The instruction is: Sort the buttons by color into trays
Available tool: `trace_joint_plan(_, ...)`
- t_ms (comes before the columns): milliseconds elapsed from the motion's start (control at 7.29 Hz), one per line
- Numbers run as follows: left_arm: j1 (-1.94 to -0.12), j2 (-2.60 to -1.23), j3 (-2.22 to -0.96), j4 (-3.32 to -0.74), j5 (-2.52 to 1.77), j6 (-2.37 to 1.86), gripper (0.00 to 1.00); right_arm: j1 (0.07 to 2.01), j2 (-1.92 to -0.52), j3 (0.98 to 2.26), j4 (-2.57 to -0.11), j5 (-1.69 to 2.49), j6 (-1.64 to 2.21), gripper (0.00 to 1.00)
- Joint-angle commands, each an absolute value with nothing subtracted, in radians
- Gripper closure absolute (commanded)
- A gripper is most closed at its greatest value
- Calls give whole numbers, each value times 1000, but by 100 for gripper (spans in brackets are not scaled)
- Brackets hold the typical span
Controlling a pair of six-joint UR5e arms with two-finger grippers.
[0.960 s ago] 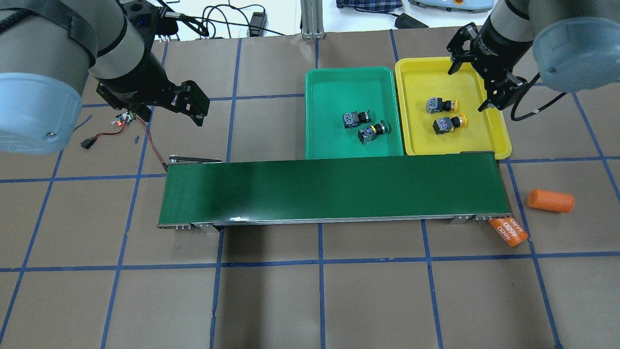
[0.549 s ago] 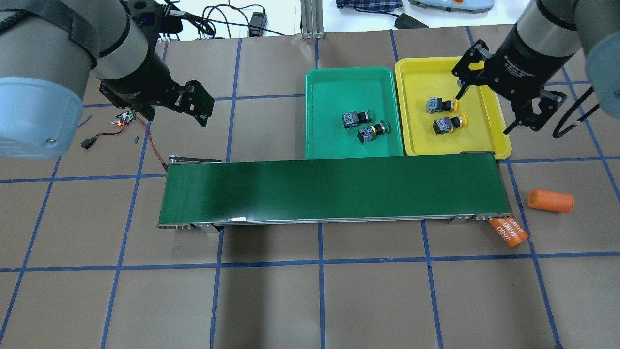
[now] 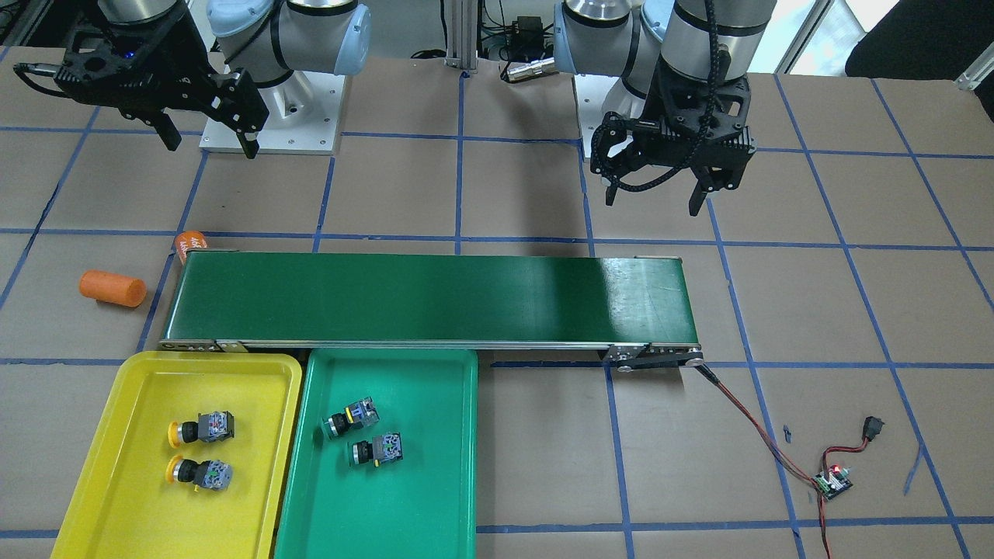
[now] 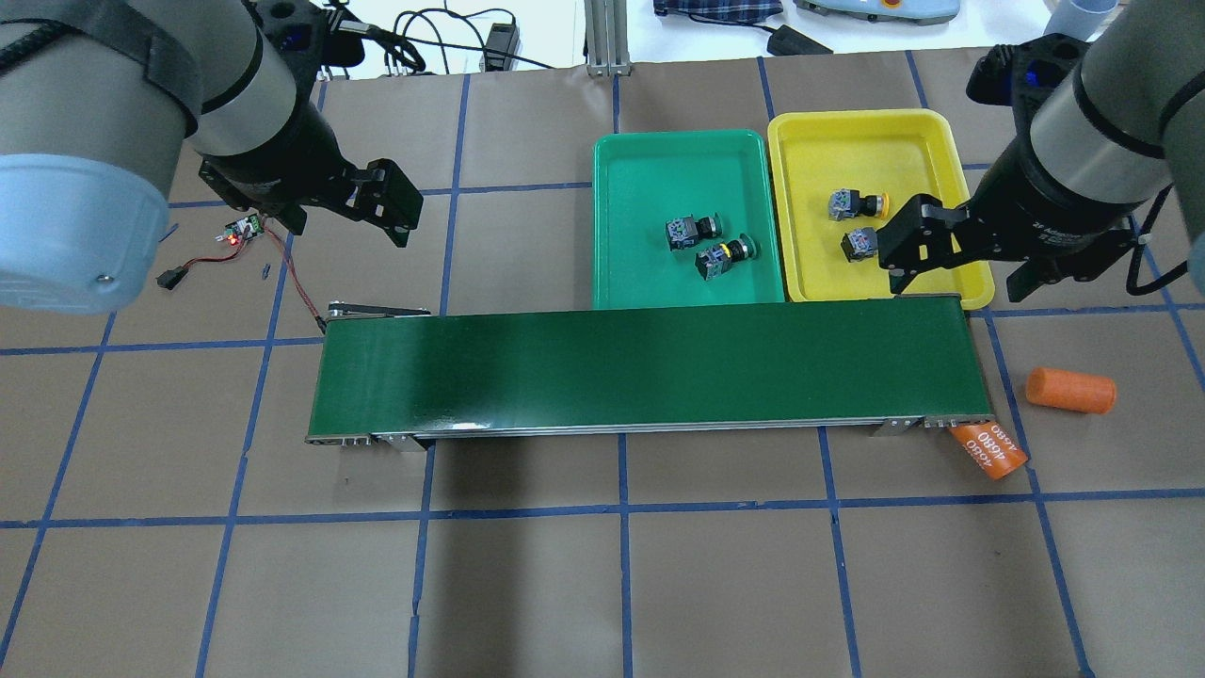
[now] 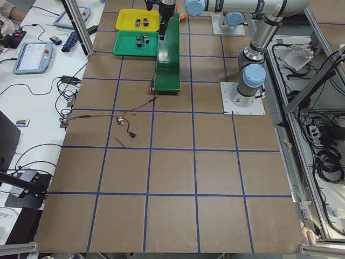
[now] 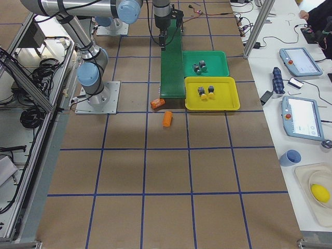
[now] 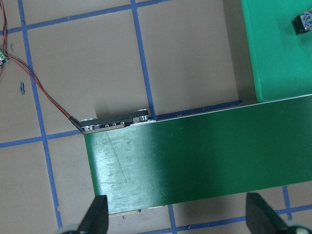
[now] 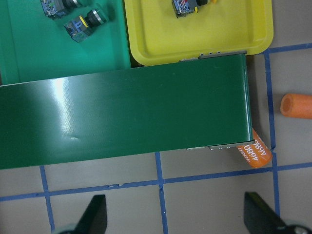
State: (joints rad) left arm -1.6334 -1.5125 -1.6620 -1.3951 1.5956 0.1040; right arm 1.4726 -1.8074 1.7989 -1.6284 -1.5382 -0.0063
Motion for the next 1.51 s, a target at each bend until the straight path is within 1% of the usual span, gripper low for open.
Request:
trace_joint_plan(0,-1634,-1516,-1658,-1393,1597,104,0,1470,-1798,1804,-1635,-1542,-34,0)
trace_joint_plan(274,-1634,-1528,-1655,-1393,1595,103,0,1466,-1726,1787,-1634,-1549,-46,0)
trace_joint_plan(411,-1634,-1523,-1657,-1393,1595,104,0,1470,-1692,1758,-1640,-1580,-46,0)
trace_joint_plan(549,-1634,-1517,-1661,-1393,1594,104,0,1474,-1628,1708,-1631,-1592,-54,0)
trace_joint_plan(686,-1634,-1513,-1664,-1393,1592,103,0,1498,-1608,1665,-1628,-1594,-55,0)
trace_joint_plan(960,-1634,-1508,-1664,-1393,1592,103,0,1535,-1618,1664,-1625,-1594,-54,0)
trace_joint_plan(1372,-1634,-1508,-1661,-1393,1597,100,0,1536,-1626,1667,-1612,-1582,-40,0)
